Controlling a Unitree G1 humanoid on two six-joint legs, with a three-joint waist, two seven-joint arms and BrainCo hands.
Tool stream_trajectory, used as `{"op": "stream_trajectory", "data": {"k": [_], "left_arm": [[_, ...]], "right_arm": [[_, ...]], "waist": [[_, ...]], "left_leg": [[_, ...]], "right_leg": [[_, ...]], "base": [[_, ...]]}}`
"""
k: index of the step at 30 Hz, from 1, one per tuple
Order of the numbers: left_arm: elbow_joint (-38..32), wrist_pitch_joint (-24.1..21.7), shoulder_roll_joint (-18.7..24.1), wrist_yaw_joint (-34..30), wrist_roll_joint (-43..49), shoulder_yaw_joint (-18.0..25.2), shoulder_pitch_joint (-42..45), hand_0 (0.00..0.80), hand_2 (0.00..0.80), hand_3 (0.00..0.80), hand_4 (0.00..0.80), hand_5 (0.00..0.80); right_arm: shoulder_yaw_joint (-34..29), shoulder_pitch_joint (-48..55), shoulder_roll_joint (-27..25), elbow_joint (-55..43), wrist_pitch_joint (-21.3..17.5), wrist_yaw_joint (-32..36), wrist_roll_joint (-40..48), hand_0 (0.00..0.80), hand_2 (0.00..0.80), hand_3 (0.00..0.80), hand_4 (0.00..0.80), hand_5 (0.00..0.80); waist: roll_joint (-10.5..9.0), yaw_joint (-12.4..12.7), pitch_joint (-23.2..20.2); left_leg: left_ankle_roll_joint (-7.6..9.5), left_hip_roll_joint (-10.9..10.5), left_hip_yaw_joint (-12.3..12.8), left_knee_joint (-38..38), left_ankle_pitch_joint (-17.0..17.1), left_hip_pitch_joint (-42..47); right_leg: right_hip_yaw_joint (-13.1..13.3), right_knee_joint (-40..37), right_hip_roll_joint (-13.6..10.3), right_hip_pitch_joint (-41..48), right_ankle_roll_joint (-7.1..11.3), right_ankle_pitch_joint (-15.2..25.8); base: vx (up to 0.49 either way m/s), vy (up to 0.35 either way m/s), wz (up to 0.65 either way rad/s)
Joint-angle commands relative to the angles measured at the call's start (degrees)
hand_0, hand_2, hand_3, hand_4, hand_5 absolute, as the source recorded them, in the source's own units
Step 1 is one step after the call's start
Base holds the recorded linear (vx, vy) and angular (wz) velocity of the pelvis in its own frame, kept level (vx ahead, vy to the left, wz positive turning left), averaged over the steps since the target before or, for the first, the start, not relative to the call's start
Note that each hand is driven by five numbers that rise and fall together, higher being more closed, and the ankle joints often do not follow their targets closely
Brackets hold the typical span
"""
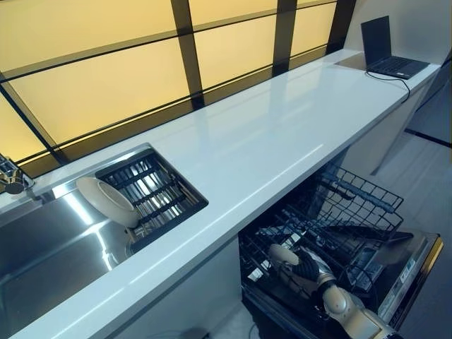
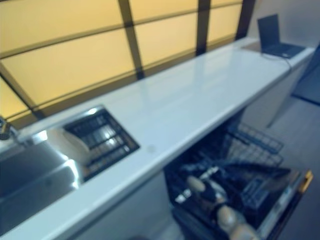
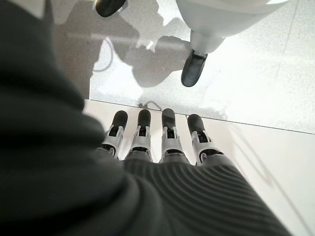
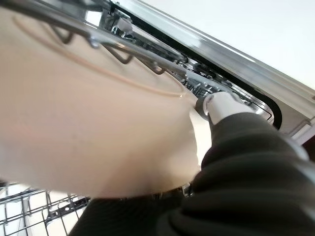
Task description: Take plates into dishwasher
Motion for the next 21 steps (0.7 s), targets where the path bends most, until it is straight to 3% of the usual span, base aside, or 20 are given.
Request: {"op": "stream_trajectory", "data": {"k": [1,21], "left_arm": [[1.2,0.2,0.9,-0.7,2.3,-2.1,-3.0,0.0,0.0,0.0,0.0,0.0],[0.1,-1.0,0.8,-1.7,2.4,-4.5,-3.6,0.0,0.0,0.0,0.0,0.0]], "right_arm": [[2.5,-3.6,2.9,4.5,1.9,-2.0,-3.4,0.8,0.8,0.8,0.8,0.8],[2.8,-9.8,5.5,20.1,10.0,-1.1,-7.8,0.8,0.8,0.8,0.8,0.8]], "waist": [[-3.34,0.8,-1.0],[-0.2,2.9,-0.4]], "left_leg": [[0.93,-2.9,0.1,-0.3,0.4,-3.4],[1.37,-4.7,-2.3,-0.3,0.2,-4.3]], "right_leg": [[0.6,5.3,0.8,-2.2,-0.1,-4.3],[-0.4,5.6,-0.4,-3.2,-0.11,-4.0]], "base": [[-0.004,0.006,0.1],[-0.006,0.015,0.06]]}}
